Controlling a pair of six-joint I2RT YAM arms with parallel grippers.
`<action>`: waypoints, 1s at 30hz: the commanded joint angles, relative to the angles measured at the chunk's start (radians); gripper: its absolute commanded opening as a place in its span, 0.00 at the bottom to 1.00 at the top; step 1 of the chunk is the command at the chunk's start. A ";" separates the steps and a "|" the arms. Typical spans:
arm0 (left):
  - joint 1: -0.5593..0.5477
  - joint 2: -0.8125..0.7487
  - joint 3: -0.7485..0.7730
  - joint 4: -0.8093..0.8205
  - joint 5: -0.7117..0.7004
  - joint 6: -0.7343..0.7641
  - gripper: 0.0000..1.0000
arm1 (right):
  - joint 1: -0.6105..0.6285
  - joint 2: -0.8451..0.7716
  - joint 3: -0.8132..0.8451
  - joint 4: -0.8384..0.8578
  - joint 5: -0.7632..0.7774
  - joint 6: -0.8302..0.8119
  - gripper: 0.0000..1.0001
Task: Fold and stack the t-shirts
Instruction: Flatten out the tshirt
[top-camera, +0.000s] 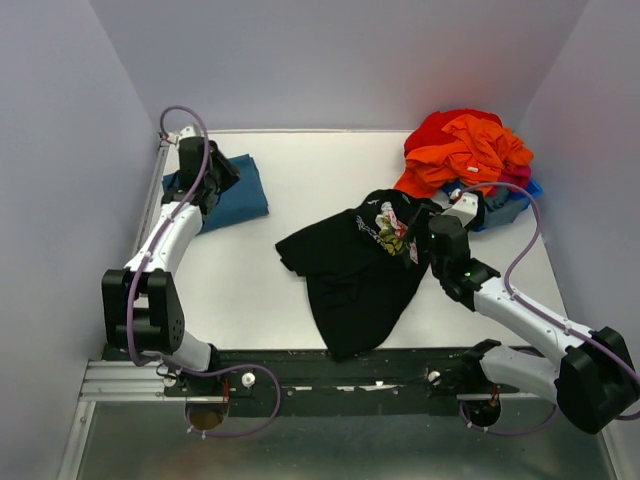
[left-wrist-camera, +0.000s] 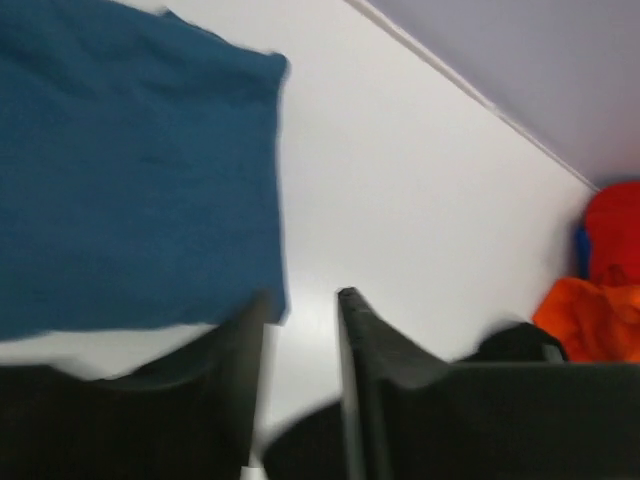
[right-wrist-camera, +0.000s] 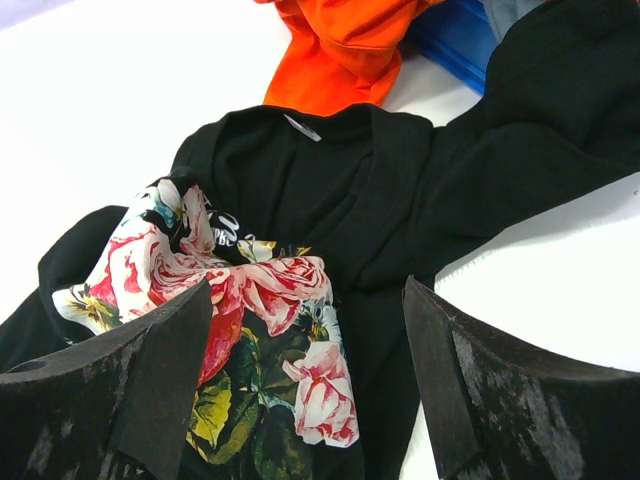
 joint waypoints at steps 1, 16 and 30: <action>-0.150 -0.026 -0.066 -0.084 0.037 0.004 0.57 | -0.002 -0.001 0.009 -0.025 0.041 0.023 0.84; -0.242 -0.013 -0.416 0.125 0.040 0.033 0.65 | -0.003 0.016 0.015 -0.023 0.026 0.025 0.84; -0.291 0.196 -0.330 0.177 0.123 0.000 0.37 | -0.003 0.027 0.018 -0.025 0.021 0.023 0.84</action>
